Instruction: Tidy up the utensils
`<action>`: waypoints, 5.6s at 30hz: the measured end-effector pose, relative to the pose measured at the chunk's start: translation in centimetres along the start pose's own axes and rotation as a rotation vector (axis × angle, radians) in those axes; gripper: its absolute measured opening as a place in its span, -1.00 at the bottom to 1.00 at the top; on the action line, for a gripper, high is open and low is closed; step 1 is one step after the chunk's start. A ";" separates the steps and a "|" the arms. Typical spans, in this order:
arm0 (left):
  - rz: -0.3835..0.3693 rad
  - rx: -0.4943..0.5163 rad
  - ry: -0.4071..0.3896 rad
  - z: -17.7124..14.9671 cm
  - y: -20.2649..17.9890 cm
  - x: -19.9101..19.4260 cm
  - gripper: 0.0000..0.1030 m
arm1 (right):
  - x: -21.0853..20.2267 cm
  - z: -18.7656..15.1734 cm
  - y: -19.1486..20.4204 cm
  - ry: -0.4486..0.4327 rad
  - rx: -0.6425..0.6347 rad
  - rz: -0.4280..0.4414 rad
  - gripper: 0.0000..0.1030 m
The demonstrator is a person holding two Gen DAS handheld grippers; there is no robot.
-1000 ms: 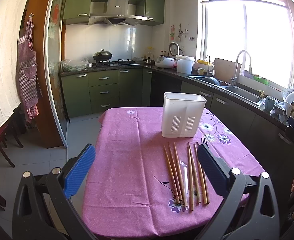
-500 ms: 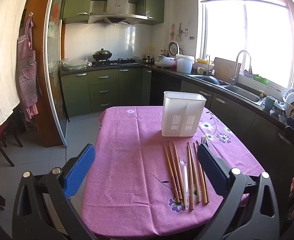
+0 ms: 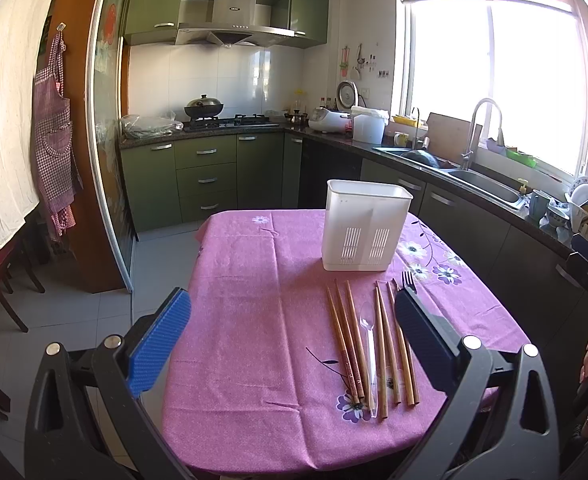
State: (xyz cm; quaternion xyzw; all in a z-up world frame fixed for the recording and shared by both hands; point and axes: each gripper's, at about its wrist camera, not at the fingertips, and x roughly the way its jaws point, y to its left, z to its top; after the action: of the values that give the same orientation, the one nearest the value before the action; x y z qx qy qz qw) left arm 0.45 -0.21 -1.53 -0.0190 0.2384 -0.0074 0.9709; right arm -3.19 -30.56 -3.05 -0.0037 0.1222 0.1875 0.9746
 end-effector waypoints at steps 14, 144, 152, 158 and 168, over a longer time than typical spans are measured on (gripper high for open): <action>-0.001 -0.001 0.001 0.0 0.1 0.0 0.89 | 0.1 0.1 -0.2 0.010 0.003 0.001 0.93; -0.353 0.023 0.202 15.6 -8.0 17.1 -0.83 | 23.1 -5.0 -7.8 0.701 0.232 0.132 -0.81; -0.231 -0.017 -0.117 20.1 -9.7 21.7 -0.83 | 20.1 -5.4 -8.2 0.635 0.303 0.209 -0.81; -0.160 -0.001 -0.104 18.1 -10.5 26.1 -0.83 | 18.8 -4.4 -8.2 0.582 0.273 0.200 -0.81; -0.158 0.022 0.000 13.6 -9.2 27.4 -0.48 | 18.7 0.3 -6.6 0.495 0.207 0.205 -0.81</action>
State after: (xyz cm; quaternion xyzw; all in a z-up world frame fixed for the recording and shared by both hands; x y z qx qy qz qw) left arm 30.97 -9.55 -1.84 -0.0271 0.2363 -0.0864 0.9674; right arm 16.15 -29.87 -7.53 0.0625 0.3747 0.2648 0.8863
